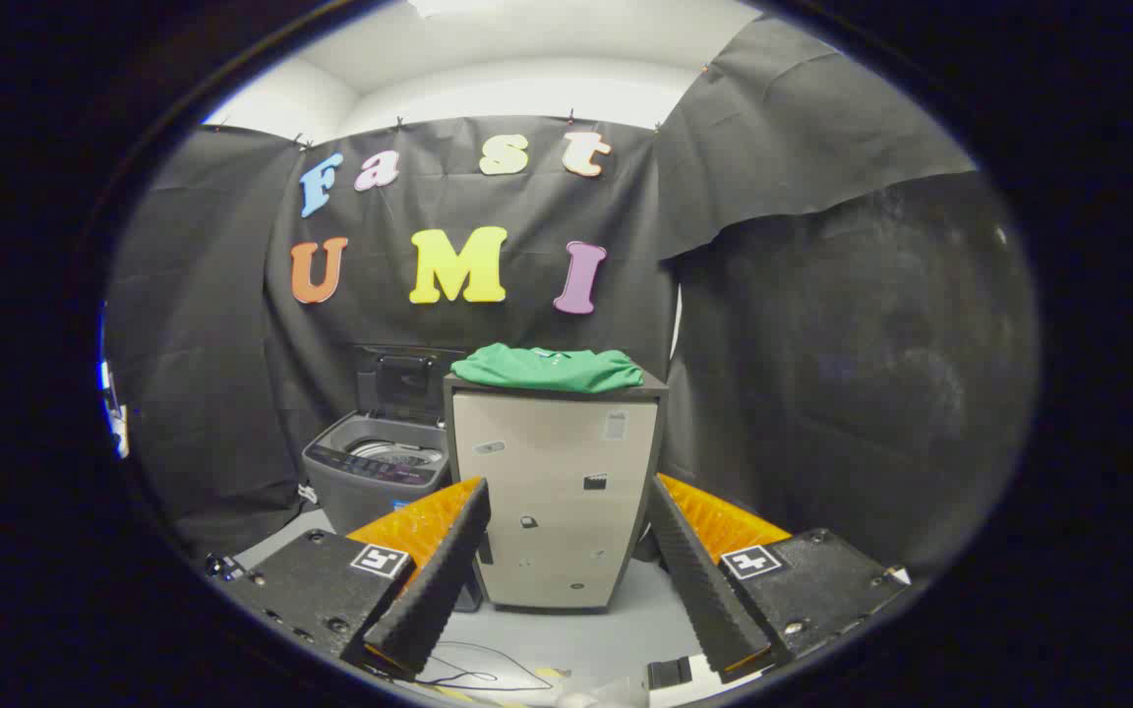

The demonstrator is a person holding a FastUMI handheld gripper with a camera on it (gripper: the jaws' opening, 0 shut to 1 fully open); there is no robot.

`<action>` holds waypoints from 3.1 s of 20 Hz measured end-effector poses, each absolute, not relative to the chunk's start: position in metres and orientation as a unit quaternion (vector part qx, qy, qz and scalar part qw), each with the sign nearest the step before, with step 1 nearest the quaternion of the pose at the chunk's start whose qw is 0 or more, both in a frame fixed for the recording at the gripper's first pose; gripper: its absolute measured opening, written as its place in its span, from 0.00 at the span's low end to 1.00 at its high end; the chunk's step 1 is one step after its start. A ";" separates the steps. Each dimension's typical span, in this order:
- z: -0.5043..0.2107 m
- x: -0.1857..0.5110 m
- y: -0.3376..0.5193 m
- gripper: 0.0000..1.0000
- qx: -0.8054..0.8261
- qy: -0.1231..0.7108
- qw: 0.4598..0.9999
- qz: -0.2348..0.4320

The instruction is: Put the clothes into the washing machine and then close the washing machine lid.

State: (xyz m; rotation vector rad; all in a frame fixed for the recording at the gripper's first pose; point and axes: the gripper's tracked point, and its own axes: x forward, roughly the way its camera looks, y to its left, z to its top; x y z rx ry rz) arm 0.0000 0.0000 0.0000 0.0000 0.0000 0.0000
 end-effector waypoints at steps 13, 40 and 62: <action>0.002 0.001 0.005 1.00 0.004 0.002 1.000 -0.005; 0.176 0.168 0.005 1.00 0.029 -0.004 0.999 -0.021; 0.106 0.498 0.035 1.00 0.038 0.285 0.958 0.004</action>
